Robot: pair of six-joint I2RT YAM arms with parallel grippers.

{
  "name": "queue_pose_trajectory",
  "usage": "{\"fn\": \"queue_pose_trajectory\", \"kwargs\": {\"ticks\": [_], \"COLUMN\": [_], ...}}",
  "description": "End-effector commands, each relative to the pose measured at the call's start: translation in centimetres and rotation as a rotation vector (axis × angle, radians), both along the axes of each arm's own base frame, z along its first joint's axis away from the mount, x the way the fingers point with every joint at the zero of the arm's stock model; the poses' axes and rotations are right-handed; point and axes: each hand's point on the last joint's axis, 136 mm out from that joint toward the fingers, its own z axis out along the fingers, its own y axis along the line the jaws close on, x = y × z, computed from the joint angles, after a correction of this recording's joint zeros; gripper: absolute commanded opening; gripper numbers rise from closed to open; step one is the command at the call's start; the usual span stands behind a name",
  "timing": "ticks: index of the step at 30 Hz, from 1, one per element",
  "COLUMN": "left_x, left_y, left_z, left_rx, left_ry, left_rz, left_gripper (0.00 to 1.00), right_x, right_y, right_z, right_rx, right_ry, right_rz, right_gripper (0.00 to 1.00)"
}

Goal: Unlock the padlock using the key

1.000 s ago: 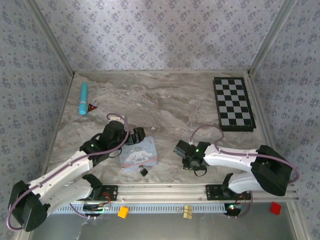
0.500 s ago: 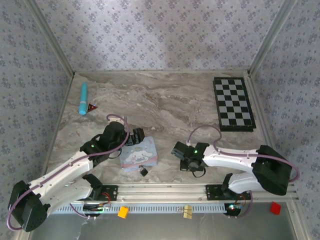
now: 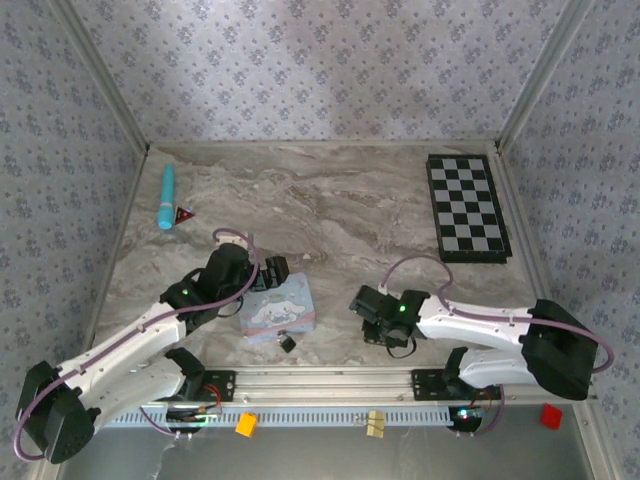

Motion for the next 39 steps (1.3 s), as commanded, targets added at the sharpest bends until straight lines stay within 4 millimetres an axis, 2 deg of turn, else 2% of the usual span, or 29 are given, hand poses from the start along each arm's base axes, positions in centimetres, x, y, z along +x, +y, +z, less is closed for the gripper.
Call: {"fn": "queue_pose_trajectory", "kwargs": {"ticks": [1, 7, 13, 15, 19, 26, 28, 34, 39], "left_x": [-0.2, -0.3, -0.4, -0.4, -0.4, -0.5, -0.5, -0.3, -0.2], "left_y": [0.0, 0.1, 0.3, 0.3, 0.4, 0.7, 0.8, 0.8, 0.7], "left_z": [0.0, -0.1, -0.1, -0.1, -0.1, 0.1, 0.1, 0.2, 0.1], "left_rx": [0.003, 0.004, 0.004, 0.003, 0.006, 0.016, 0.018, 0.023, 0.031], "left_ry": [-0.004, -0.004, -0.008, -0.010, -0.012, -0.018, -0.021, -0.025, -0.023], "left_rz": [-0.005, -0.007, -0.003, -0.003, -0.001, 0.005, 0.006, 0.006, 0.005], "left_gripper": [1.00, 1.00, 1.00, 1.00, 1.00, 1.00, 1.00, 1.00, 1.00], "right_x": [-0.5, -0.5, -0.9, -1.4, -1.2, -1.4, -1.3, -0.9, -0.5], "right_y": [0.0, 0.9, 0.9, 0.2, 0.7, 0.8, 0.7, 0.1, 0.0], "right_z": [0.0, -0.1, -0.7, -1.3, -1.5, -2.2, -2.0, -1.3, -0.2], "right_rx": [0.030, 0.050, -0.004, -0.055, -0.086, -0.163, -0.188, -0.232, -0.242], "right_ry": [0.017, 0.020, 0.052, 0.079, 0.087, 0.114, 0.107, 0.081, 0.045], "right_rz": [-0.026, -0.010, 0.005, 0.010, 0.039, 0.072, 0.081, 0.084, 0.097], "right_gripper": [0.29, 0.28, 0.27, 0.27, 0.34, 0.37, 0.35, 0.19, 0.11]}}
